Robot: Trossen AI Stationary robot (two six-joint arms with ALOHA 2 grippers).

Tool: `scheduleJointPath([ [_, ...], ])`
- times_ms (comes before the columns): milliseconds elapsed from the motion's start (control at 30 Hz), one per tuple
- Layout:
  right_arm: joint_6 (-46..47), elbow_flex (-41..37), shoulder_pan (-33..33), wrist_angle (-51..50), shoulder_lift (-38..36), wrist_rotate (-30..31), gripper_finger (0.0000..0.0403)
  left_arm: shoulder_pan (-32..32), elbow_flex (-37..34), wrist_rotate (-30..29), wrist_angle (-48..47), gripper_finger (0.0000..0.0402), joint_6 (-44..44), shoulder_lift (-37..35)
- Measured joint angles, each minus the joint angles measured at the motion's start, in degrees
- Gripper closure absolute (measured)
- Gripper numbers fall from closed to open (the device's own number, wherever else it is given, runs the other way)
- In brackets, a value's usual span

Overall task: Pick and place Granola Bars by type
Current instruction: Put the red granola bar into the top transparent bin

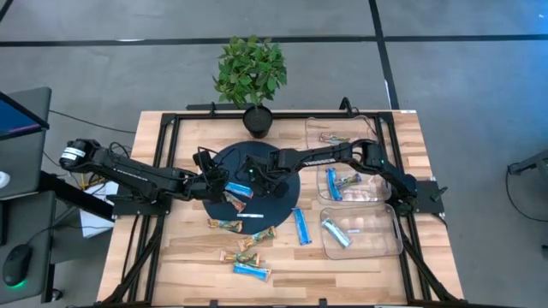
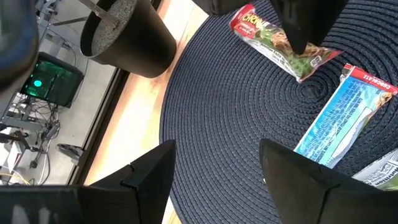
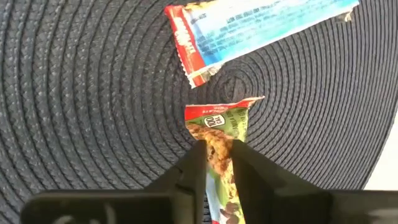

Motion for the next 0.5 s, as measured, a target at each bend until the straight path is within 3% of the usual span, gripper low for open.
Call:
scheduleJointPath([
  [500,4.0,0.0,-0.6,0.0,0.0,0.2,0.0374,0.0,0.0,0.0,0.0,0.0173,-0.1,0.0],
])
